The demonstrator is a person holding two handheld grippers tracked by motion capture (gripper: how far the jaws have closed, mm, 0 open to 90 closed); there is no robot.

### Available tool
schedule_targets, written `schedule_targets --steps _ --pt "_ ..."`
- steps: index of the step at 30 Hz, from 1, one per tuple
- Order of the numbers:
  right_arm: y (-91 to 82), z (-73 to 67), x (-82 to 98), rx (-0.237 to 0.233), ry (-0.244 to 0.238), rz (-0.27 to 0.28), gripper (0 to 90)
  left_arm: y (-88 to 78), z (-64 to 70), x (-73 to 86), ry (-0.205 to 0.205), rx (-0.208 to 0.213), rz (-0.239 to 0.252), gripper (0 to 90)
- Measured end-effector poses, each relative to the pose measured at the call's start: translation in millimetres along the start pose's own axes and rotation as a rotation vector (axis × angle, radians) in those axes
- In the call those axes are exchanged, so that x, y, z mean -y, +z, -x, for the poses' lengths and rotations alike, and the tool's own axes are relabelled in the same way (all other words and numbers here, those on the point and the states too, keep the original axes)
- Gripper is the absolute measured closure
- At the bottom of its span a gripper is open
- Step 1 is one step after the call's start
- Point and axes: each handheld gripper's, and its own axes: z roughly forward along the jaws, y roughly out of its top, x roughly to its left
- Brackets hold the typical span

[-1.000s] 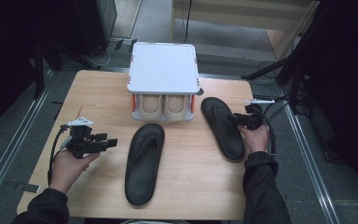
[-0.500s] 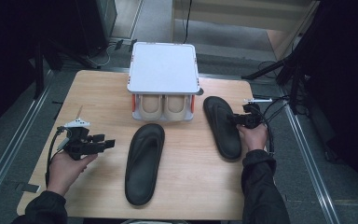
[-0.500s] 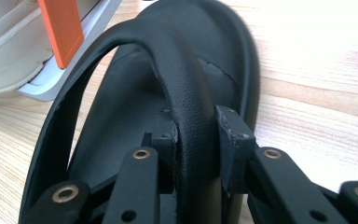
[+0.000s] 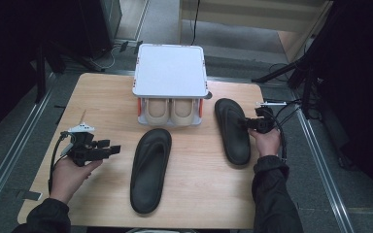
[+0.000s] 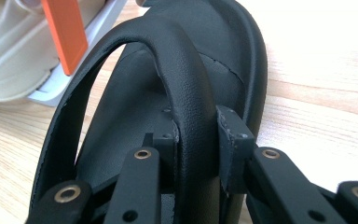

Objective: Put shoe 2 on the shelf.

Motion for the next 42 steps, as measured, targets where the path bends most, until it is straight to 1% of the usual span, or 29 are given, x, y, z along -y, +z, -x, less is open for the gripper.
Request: schedule_targets --steps 2,4,6,7,8,10,17,18,21,23,26,27,29,30,31,32,34,36,39,40,41,42 --pt "-3.1 -1.2 -0.5 -0.003 0.003 0.007 73.1 -0.4 0.4 -0.1 0.003 -0.005 0.003 40.7" --pt "-6.8 -3.9 -0.9 0.002 0.0 0.003 73.0 -0.7 1.2 -0.2 0.013 -0.01 0.003 40.7" --pt "-9.9 -7.0 -0.8 0.005 -0.008 0.0 73.0 -0.4 1.4 -0.7 0.011 -0.005 0.009 40.7" --pt "-11.8 -8.8 -0.4 0.008 -0.009 -0.004 73.1 -0.5 1.2 -1.1 0.016 -0.004 0.009 40.7" --pt "-13.1 -10.1 0.2 0.006 -0.01 0.0 73.0 -0.9 1.3 -2.0 0.015 -0.002 0.001 40.7" --pt "-16.0 -13.6 1.7 -0.001 -0.007 -0.002 73.0 -0.8 1.3 -3.0 0.016 -0.001 0.01 40.7" --pt "-26.6 -26.6 7.8 -0.009 -0.014 0.004 73.0 3.0 2.3 -8.5 0.019 0.011 0.008 40.9" --pt "-28.2 -28.3 8.9 -0.011 -0.014 0.003 73.0 3.3 2.4 -9.8 0.025 0.012 0.001 40.9" --pt "-33.2 -33.7 12.6 -0.015 -0.014 0.011 73.0 5.6 3.0 -12.9 0.033 0.016 0.008 41.0" --pt "-35.6 -37.5 14.9 -0.019 -0.013 0.011 73.0 7.3 3.5 -14.9 0.04 0.021 -0.001 41.0" --pt "-37.9 -43.7 18.8 -0.02 -0.022 0.005 73.0 11.2 3.7 -16.8 0.054 0.012 -0.009 41.1" --pt "-38.9 -46.1 20.6 -0.018 -0.024 0.0 73.0 11.9 4.1 -17.9 0.056 0.012 -0.019 41.1" --pt "-40.8 -50.8 24.7 -0.019 -0.026 -0.005 72.9 13.2 4.2 -18.9 0.061 0.018 -0.002 41.1" --pt "-41.9 -53.3 26.7 -0.02 -0.026 -0.004 73.0 13.8 4.3 -19.5 0.056 0.02 0.003 41.1" --pt "-43.2 -55.4 28.6 -0.023 -0.028 -0.006 73.0 14.3 4.3 -21.5 0.059 0.023 -0.011 41.1" --pt "-44.6 -58.0 30.4 -0.024 -0.03 -0.007 73.0 15.0 4.5 -22.9 0.064 0.021 -0.014 41.1" --pt "-46.6 -62.9 34.5 -0.029 -0.033 -0.006 73.0 16.2 4.8 -25.1 0.066 0.025 -0.006 41.2" --pt "-48.0 -69.1 38.7 -0.028 -0.037 -0.007 72.9 17.8 5.2 -27.2 0.071 0.032 -0.012 41.2" --pt "-49.4 -79.0 43.5 -0.02 -0.053 -0.001 73.0 20.0 6.5 -30.4 0.081 0.028 -0.021 43.2" --pt "-49.4 -81.5 44.8 -0.024 -0.053 -0.001 73.0 20.8 7.0 -30.9 0.086 0.03 -0.01 44.0" --pt "-49.3 -83.9 46.3 -0.026 -0.055 0.0 72.9 20.8 7.2 -32.4 0.087 0.033 -0.023 45.0" --pt "-49.0 -86.2 48.0 -0.03 -0.055 -0.002 73.0 22.1 7.4 -33.2 0.09 0.035 -0.017 45.8"
